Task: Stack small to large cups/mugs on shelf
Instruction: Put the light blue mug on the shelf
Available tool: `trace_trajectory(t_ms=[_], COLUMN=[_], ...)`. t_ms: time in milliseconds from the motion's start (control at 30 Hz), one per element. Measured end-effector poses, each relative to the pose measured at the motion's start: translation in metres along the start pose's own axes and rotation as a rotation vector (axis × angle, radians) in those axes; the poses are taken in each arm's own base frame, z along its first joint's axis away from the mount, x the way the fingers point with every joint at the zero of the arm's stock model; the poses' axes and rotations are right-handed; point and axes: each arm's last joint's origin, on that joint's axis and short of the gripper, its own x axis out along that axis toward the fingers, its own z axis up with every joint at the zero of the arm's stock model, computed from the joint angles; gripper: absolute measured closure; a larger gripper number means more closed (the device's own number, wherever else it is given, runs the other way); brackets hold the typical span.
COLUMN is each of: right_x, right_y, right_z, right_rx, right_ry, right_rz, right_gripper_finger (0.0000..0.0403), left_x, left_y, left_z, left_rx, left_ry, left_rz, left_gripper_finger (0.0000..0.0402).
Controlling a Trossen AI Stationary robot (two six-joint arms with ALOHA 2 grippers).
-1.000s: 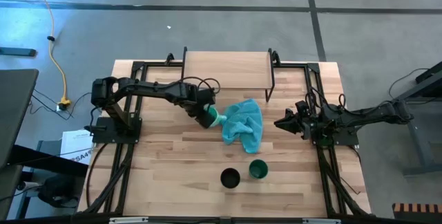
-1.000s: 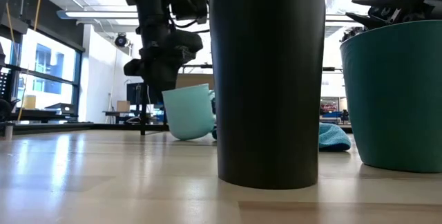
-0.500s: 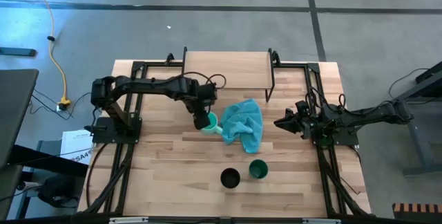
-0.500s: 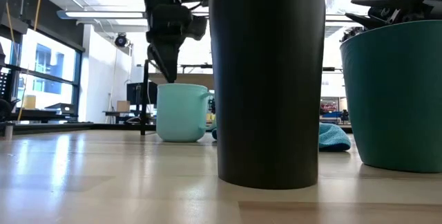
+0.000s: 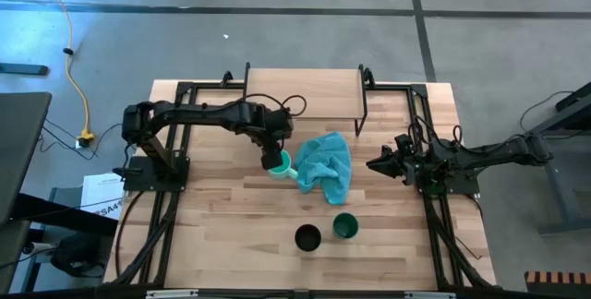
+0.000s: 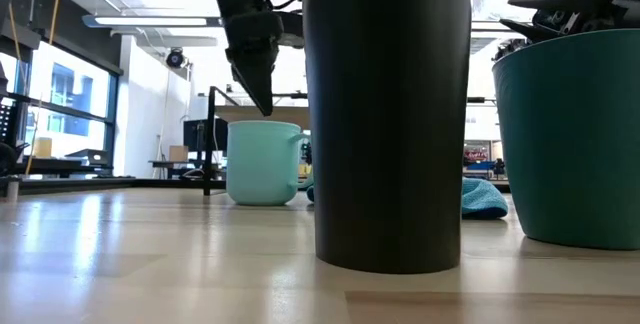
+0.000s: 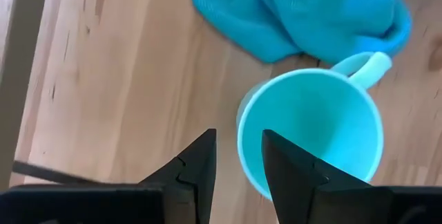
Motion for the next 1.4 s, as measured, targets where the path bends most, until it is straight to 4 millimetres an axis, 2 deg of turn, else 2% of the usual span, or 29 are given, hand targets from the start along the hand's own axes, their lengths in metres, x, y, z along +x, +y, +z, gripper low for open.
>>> trace_trajectory(t_ms=[133,300,600,933,1400], right_x=[0.000,0.000,0.000,0.000,0.000], right_y=[0.000,0.000,0.000,0.000,0.000], right_z=[0.000,0.000,0.000,0.000,0.000], right_rx=[-0.005,0.019,0.008,-0.009,-0.010], right_ry=[0.000,-0.001,0.001,0.002,0.004], right_rz=[0.000,0.003,0.000,-0.001,-0.004], right_gripper_finger=[0.0324,0.0324,0.0324,0.0324,0.0324], left_x=[0.007,0.013,0.009,0.013,0.030], left_y=[-0.001,-0.001,-0.001,-0.010,-0.015], left_z=[0.003,-0.008,-0.015,-0.009,-0.011], left_rx=[-0.018,-0.303,-0.675,-0.781,-0.751], left_ry=[0.003,0.136,0.203,0.171,0.231], left_rz=[-0.029,0.002,0.034,-0.020,0.026], left_gripper_finger=[0.0296,0.0296,0.0296,0.0295,0.0295])
